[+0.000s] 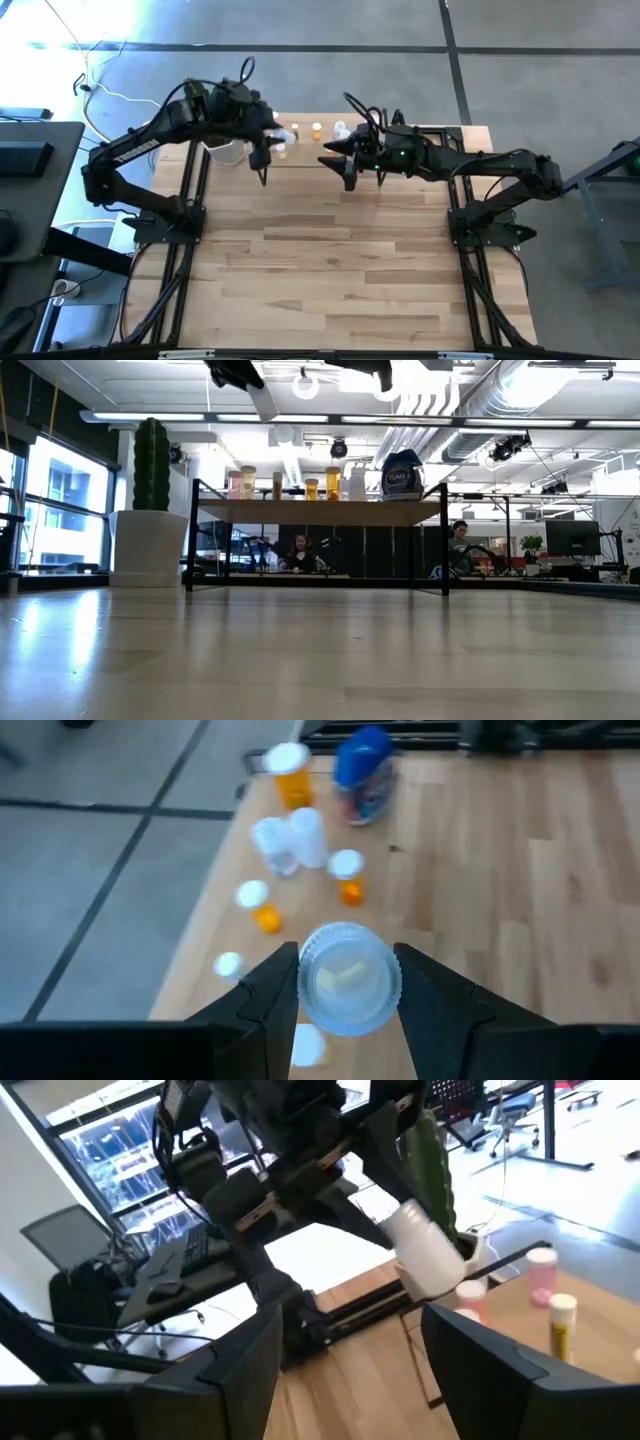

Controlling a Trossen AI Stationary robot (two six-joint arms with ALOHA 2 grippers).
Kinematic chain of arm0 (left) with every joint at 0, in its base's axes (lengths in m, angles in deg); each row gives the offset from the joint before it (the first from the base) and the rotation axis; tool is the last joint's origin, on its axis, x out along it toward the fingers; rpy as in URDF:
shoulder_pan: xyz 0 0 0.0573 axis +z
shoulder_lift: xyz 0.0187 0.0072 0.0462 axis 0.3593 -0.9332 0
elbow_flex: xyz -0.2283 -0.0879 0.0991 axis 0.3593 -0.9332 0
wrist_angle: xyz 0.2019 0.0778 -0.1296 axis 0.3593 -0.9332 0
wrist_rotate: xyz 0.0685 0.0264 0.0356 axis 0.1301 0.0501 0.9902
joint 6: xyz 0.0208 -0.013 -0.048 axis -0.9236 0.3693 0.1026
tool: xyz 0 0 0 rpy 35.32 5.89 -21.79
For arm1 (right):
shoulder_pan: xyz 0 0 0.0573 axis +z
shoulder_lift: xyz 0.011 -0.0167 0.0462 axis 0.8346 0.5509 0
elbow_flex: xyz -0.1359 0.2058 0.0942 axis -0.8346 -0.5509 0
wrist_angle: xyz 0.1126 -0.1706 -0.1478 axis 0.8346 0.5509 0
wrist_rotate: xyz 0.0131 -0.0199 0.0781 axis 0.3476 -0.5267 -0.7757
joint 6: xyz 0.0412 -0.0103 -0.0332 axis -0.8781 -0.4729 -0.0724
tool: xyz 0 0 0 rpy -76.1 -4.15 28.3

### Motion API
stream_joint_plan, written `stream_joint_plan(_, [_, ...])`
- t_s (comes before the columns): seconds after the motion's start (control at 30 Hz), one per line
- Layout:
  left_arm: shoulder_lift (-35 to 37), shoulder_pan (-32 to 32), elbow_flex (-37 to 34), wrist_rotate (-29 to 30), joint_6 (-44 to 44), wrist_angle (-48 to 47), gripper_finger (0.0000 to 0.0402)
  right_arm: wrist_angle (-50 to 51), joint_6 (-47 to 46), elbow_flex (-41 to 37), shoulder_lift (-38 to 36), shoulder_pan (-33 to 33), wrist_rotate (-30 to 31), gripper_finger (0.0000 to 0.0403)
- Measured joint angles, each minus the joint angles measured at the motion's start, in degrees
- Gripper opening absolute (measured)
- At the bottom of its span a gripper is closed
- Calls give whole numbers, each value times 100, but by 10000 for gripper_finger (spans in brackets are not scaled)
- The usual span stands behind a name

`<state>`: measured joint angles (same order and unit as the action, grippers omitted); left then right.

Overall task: Pick and place medicine bottles onto shelf by color
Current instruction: Put the white pill bottle on the shelf

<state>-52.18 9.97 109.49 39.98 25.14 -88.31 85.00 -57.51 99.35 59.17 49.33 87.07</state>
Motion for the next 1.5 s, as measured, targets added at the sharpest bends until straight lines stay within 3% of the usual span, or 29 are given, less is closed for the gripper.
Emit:
stream_joint_plan(0.4, [-1028,424,726,31,606,-418,133,13,264,-2,-117,-578,0,231])
stream_joint_plan(1.0, [-1989,252,745,31,1095,-427,133,265,274,-2,-115,-1449,-115,231])
stream_joint_plan(1.5, [-2446,104,740,223,1113,-456,133,487,286,-2,-110,-1566,-327,231])
